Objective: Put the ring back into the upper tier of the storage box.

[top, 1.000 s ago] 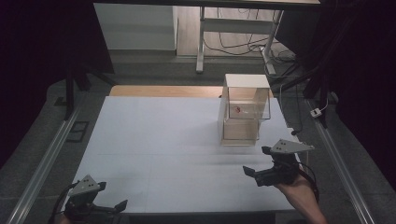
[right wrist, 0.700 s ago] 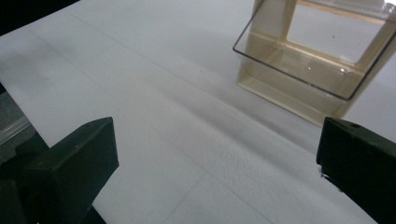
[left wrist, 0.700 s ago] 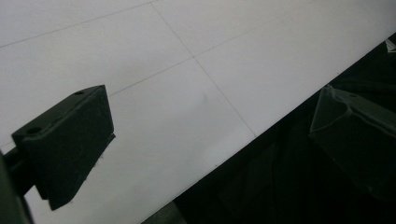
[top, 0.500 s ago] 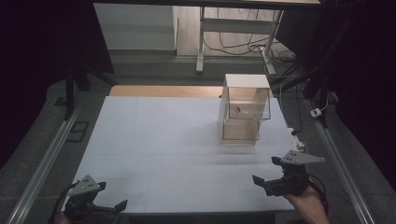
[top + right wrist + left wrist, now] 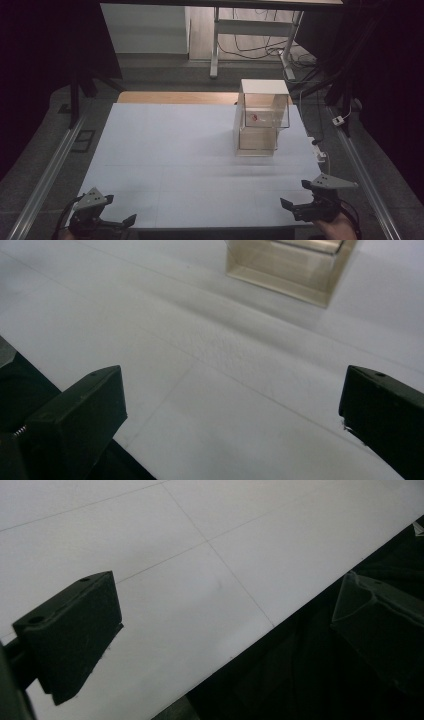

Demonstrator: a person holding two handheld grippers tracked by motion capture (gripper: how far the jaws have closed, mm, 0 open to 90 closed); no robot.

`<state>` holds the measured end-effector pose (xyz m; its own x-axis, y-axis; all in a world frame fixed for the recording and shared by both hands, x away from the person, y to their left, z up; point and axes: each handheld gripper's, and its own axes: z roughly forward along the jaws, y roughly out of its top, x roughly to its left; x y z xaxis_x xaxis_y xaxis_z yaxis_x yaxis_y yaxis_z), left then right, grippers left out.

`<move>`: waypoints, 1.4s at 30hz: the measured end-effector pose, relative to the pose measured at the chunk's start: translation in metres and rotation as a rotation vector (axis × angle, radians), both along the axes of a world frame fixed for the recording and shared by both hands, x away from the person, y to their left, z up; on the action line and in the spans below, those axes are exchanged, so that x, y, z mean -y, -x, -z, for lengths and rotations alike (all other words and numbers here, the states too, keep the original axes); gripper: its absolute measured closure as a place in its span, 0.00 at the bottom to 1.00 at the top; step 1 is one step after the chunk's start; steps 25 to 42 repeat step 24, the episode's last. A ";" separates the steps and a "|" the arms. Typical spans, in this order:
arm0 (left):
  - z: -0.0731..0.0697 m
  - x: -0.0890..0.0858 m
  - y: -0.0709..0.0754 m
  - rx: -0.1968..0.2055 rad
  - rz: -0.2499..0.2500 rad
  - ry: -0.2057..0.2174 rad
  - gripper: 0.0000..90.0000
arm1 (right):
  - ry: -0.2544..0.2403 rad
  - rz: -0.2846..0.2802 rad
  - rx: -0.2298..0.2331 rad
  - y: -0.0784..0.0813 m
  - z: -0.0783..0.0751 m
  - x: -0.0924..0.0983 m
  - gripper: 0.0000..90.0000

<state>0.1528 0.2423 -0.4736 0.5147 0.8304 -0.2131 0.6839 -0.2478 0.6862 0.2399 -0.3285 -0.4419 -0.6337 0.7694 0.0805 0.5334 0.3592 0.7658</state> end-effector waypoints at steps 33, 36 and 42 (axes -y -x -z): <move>0.000 0.001 -0.001 -0.002 0.003 -0.003 0.00 | 0.074 0.069 -0.104 0.016 0.014 0.018 0.00; 0.000 0.001 -0.001 -0.002 0.003 -0.003 0.00 | 0.074 0.069 -0.104 0.016 0.014 0.018 0.00; 0.000 0.001 -0.001 -0.002 0.003 -0.003 0.00 | 0.074 0.069 -0.104 0.016 0.014 0.018 0.00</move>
